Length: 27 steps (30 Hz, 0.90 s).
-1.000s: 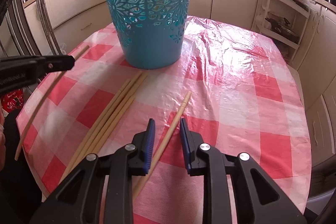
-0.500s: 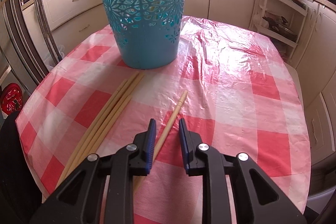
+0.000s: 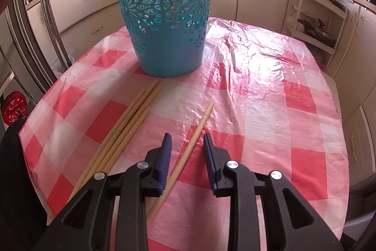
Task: Organize utensils
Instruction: 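Lift the chopstick over the teal basket with the left gripper and release it, then move the open left gripper back toward the remaining chopsticks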
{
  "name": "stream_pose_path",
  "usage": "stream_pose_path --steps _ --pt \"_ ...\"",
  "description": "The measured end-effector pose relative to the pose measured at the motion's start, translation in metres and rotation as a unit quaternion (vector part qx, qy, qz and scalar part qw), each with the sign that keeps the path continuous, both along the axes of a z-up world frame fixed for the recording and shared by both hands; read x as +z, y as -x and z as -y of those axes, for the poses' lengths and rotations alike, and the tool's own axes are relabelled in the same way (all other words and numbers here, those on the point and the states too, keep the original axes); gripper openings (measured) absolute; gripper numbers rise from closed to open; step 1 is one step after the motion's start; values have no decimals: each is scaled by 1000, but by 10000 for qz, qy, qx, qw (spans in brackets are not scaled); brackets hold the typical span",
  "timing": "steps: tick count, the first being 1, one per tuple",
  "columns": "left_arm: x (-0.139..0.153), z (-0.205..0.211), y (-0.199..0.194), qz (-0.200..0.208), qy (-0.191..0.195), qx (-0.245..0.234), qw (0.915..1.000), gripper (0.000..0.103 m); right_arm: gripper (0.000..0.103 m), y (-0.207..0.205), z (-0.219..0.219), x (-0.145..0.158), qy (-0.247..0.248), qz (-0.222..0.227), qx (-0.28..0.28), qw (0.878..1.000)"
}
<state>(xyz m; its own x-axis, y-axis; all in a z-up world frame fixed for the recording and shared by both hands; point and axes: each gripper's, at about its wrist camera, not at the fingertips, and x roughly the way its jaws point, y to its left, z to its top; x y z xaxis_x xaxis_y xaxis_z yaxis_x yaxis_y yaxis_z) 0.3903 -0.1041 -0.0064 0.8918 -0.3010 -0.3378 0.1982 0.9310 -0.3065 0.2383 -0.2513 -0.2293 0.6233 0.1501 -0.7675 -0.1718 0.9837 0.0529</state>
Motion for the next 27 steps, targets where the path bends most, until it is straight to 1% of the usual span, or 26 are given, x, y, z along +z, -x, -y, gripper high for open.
stream_pose_path --steps 3,7,10,13,15,17,18,19,20,21,22,23,24,25,27 --pt "-13 6 -12 -75 -71 31 9999 5 31 0 -1 0 0 -8 27 10000" --pt "-30 13 -13 -188 -252 -55 9995 5 33 -1 -2 0 7 -13 50 10000" --pt "-42 17 -10 -333 -406 -160 9985 5 34 -1 -3 0 10 -15 69 10000" --pt "-57 21 -5 -569 -662 -335 9956 5 36 -1 -4 -1 30 -12 83 10000" --pt "-64 21 4 -678 -838 -362 9935 6 36 0 -4 -1 36 -10 85 10000" --pt "-69 13 14 -750 -926 -350 9923 10 36 0 -4 -1 35 -10 85 10000" --pt "-70 7 22 -766 -942 -289 9922 18 36 0 -4 -1 37 -9 86 10000" --pt "-71 -1 31 -775 -943 -193 9923 32 36 0 -4 -1 43 -5 85 10000" --pt "-72 -10 40 -766 -929 -62 9927 41 36 0 -4 -1 47 -2 85 10000" --pt "-70 -21 50 -733 -917 94 9930 54 36 0 -4 -1 50 3 84 10000" --pt "-71 -32 62 -686 -914 269 9931 59 36 0 -4 -1 51 6 81 10000" --pt "-71 -41 71 -668 -912 377 9929 61 37 0 -4 -1 55 10 77 10000" --pt "-75 -52 83 -665 -908 517 9923 65 37 1 -4 -1 58 14 66 10000" --pt "-80 -61 92 -669 -913 642 9915 71 38 1 -3 -1 55 17 64 10000" --pt "-96 -76 107 -779 -1019 841 9882 79 41 2 -4 -1 75 27 52 10000"
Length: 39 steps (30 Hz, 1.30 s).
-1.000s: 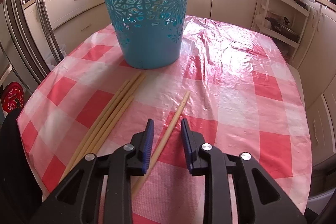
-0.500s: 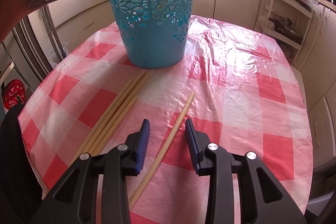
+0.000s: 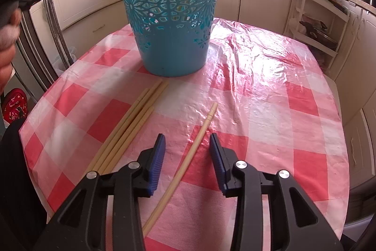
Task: Organize utensils
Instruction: 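Move the open left gripper back toward the remaining chopsticks, then close the right gripper on a single loose wooden chopstick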
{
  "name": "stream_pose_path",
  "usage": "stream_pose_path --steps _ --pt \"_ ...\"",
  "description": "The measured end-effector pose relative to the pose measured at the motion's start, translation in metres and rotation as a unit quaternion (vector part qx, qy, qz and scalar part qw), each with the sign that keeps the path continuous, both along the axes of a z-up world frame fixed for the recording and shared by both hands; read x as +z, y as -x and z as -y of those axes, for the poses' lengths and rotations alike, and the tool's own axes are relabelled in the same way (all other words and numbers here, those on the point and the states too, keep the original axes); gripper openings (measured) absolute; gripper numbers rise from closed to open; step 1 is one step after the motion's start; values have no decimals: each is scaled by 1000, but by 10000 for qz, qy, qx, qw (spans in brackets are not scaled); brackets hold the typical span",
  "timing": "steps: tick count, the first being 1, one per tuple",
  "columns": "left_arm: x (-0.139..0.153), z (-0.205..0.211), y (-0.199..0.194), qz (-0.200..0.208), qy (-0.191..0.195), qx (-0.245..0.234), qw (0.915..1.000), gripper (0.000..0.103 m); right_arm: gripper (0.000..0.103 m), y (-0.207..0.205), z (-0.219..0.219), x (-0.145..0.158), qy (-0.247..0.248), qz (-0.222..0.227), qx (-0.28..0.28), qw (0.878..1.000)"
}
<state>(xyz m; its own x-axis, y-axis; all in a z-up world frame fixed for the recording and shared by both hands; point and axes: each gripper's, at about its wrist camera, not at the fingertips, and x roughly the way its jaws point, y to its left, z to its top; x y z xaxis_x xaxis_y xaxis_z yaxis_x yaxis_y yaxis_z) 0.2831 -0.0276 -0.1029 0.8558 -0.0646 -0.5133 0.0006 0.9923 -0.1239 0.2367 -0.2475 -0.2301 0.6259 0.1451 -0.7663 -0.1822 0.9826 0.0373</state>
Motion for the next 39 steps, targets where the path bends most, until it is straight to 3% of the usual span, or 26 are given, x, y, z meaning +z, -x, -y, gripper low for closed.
stream_pose_path --steps 7,13,19,39 --pt "-82 -29 3 -1238 88 122 9922 79 44 1 4 0 -19 11 -135 9999" --pt "-115 -26 2 -1691 66 -28 9856 82 44 0 4 0 21 32 -166 9999" --pt "-124 -24 -7 -1887 136 -60 9819 86 48 0 4 0 47 29 -236 9997" --pt "-128 1 -21 -2072 -398 -312 9770 95 49 -5 13 1 -124 -101 -395 9991"
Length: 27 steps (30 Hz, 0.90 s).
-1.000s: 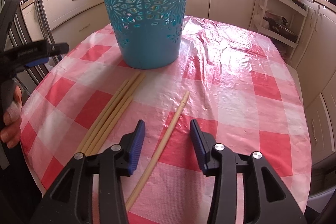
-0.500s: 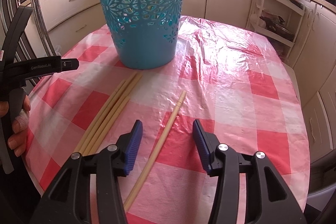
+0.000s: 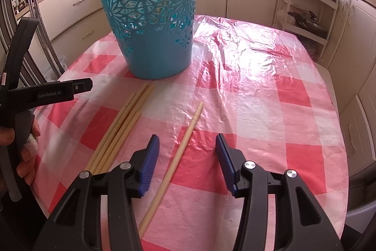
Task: Organize utensils
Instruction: 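Close the right gripper on a single loose wooden chopstick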
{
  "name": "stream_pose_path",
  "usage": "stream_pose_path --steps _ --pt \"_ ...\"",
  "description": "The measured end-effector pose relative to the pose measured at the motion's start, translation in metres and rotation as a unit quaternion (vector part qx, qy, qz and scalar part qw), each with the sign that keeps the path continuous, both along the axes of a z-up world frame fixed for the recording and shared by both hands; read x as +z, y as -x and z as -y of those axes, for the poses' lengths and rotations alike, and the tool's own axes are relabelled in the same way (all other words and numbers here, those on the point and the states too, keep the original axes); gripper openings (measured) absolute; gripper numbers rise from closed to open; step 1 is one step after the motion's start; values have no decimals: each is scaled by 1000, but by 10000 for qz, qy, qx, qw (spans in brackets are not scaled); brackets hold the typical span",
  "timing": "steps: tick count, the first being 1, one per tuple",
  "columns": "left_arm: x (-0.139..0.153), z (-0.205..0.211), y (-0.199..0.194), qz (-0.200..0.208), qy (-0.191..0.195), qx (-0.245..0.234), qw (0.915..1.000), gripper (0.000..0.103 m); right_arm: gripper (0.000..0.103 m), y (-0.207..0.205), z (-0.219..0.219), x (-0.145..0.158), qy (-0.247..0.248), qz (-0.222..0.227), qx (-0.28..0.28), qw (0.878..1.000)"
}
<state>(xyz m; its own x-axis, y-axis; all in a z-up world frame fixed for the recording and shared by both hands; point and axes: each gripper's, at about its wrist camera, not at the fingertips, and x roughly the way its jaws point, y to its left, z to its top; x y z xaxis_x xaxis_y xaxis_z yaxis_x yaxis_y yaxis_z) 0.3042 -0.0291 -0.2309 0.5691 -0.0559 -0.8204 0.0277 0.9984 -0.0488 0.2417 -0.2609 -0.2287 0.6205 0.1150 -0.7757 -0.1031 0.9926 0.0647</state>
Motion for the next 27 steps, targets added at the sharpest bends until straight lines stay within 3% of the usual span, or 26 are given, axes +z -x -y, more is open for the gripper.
stream_pose_path --steps 5,8,15,19,23,27 --pt "1 0 1 11 21 -4 10000 95 48 -8 0 2 107 -199 -89 9997" --pt "0 -1 0 3 3 -8 10000 95 41 -15 2 2 150 -258 -160 9994" --pt "0 -1 0 3 -2 -8 10000 95 10 -19 -18 4 579 -239 306 9976" --pt "0 -1 0 4 -2 -9 10000 95 9 -22 -14 4 581 -223 372 9974" --pt "-1 0 -1 3 -7 -7 10000 95 9 -25 -1 4 203 -411 166 9988" --pt "-1 -1 -1 0 -22 -10 10000 95 9 -13 -6 5 327 -295 316 9985"
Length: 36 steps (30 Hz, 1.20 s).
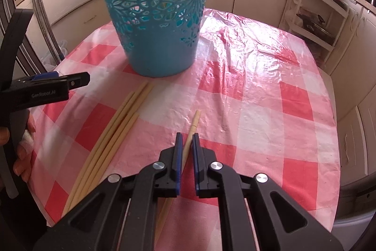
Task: Organize utensils
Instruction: 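Close the right gripper on a single loose wooden chopstick, then close the left gripper on another chopstick while the right gripper holds its chopstick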
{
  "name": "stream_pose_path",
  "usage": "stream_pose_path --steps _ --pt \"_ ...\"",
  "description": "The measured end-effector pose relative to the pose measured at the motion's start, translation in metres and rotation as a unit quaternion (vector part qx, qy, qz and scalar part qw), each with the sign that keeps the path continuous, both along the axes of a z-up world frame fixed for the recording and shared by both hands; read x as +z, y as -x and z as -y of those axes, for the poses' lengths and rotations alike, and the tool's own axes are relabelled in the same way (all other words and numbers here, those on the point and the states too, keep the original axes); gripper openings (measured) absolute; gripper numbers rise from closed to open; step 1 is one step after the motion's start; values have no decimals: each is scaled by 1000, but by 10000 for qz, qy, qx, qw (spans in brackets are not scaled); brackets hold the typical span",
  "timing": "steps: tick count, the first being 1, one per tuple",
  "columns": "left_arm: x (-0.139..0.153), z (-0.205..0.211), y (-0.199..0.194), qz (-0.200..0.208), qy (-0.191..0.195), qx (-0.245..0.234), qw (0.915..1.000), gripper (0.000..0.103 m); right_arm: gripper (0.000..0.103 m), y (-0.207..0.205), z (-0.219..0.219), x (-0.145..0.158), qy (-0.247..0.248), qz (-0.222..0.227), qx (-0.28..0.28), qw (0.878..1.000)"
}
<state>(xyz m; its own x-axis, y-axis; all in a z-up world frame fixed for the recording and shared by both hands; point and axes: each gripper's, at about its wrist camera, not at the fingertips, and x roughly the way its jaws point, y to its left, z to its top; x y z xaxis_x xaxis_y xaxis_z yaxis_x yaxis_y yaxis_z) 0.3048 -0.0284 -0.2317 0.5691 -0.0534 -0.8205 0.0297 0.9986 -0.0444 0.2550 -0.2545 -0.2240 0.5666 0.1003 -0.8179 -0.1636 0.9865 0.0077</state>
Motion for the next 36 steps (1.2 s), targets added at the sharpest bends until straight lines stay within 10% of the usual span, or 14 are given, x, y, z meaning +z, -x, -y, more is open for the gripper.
stream_pose_path --steps 21,28,36 --pt "0 4 0 -21 -71 -55 10000 95 6 3 13 -2 -341 183 -200 9991" --pt "6 23 20 -100 401 -681 9968 95 6 2 12 -3 -352 229 -178 9990" --pt "5 66 33 -285 101 -1133 9931 93 6 3 17 -4 -548 205 -167 9981"
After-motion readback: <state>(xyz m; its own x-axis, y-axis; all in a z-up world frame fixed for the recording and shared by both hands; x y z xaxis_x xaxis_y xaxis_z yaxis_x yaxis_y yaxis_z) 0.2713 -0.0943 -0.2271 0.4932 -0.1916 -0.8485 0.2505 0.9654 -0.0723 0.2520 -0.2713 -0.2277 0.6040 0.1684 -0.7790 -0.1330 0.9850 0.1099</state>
